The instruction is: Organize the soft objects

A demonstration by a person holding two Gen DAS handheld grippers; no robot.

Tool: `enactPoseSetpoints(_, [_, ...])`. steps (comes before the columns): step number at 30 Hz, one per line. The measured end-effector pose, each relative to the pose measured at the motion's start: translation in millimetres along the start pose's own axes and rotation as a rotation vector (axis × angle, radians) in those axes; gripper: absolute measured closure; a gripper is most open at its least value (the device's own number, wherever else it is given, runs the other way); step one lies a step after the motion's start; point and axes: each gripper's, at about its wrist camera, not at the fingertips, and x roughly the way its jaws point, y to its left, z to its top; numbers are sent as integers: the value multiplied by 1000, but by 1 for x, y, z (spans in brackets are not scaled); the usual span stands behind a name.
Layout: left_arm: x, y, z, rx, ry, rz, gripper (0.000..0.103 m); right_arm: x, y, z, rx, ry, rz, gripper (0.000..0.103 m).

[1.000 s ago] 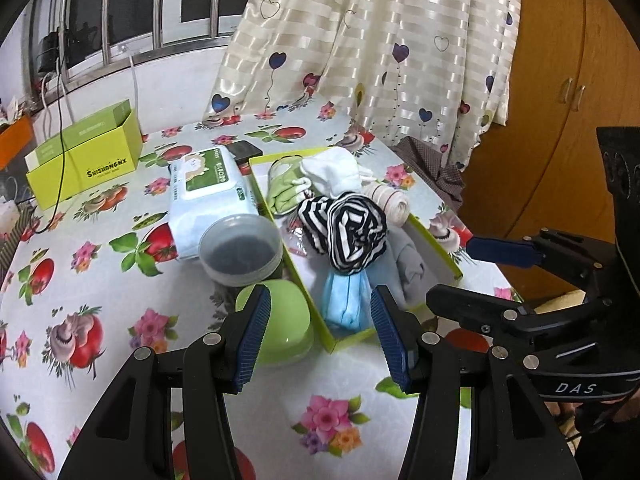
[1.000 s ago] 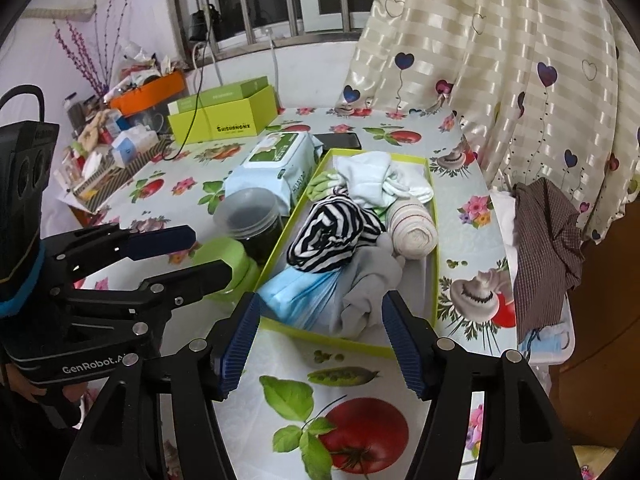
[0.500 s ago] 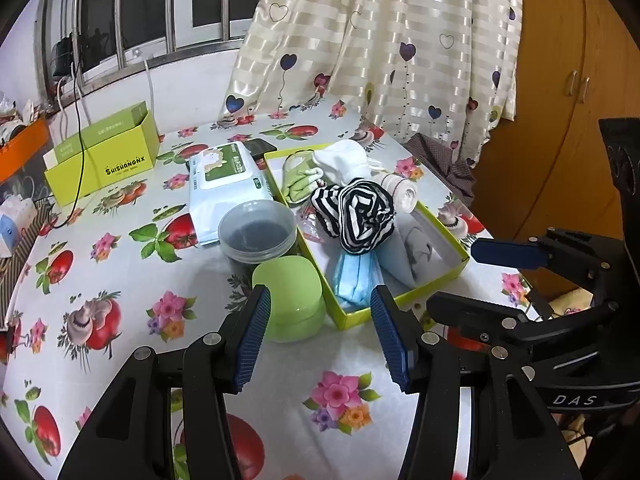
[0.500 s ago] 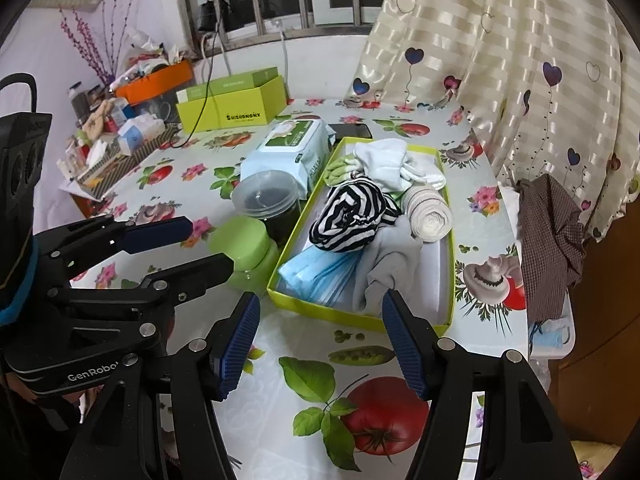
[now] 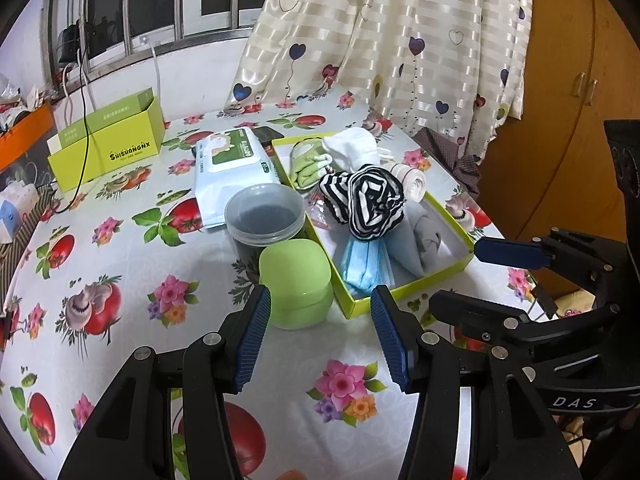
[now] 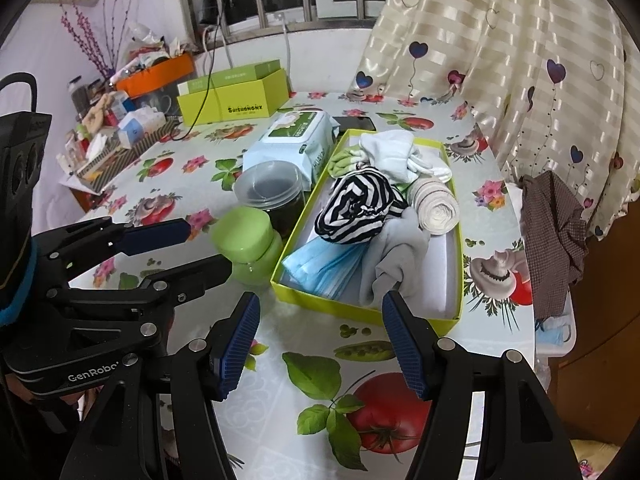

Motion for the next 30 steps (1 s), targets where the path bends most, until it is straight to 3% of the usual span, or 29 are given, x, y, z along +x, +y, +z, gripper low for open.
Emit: enactPoseSetpoints(30, [6,7,-9,-22,33,20,50,10,5,-3,-7,21,17,39])
